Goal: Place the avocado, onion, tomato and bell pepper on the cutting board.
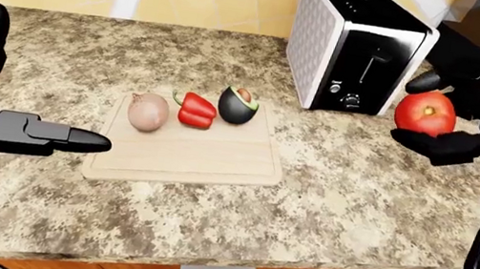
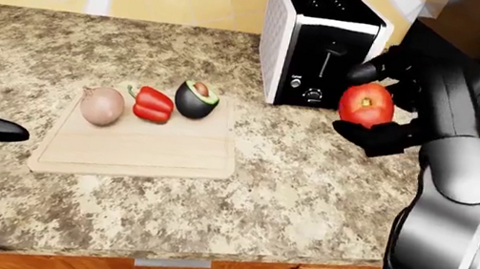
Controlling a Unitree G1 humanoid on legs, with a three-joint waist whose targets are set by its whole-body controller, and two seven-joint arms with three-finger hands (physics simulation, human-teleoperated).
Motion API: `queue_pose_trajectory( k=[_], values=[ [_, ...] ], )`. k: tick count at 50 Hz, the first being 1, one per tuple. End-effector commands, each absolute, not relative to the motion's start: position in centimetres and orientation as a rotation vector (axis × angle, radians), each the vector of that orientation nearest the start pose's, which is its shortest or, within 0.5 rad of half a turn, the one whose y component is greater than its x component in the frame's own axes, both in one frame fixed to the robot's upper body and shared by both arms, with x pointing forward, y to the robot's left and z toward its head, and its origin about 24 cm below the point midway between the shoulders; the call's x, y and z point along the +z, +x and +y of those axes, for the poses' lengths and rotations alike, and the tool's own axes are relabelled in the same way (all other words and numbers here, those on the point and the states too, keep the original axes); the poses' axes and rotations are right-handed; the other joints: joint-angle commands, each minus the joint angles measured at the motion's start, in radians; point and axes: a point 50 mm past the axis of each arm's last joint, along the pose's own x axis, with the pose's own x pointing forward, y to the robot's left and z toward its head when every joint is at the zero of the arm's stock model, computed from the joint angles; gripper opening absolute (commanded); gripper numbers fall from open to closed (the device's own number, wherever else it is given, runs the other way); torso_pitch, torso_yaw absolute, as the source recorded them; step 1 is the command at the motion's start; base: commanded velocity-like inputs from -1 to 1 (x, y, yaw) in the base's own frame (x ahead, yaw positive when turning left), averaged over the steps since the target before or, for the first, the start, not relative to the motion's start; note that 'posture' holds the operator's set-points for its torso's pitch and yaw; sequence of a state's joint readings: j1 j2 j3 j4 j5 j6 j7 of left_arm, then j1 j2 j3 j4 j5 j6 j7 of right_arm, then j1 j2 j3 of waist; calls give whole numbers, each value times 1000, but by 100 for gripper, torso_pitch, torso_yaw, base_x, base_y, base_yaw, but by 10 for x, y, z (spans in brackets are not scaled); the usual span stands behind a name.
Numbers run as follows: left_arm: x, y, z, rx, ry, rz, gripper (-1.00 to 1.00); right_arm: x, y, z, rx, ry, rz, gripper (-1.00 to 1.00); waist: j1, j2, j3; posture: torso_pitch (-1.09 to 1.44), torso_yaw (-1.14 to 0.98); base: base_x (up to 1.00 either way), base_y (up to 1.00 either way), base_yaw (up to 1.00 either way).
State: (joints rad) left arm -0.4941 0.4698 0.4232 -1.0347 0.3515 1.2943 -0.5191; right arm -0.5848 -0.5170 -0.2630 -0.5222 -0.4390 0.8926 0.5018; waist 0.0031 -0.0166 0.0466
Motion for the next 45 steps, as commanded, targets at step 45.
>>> queue_pose_trajectory(
  k=[45],
  values=[
    [283, 188, 238, 288, 435, -313, 100, 262, 249, -95, 192, -421, -303, -55, -9, 46, -23, 0, 0, 0, 0, 0]
  ],
)
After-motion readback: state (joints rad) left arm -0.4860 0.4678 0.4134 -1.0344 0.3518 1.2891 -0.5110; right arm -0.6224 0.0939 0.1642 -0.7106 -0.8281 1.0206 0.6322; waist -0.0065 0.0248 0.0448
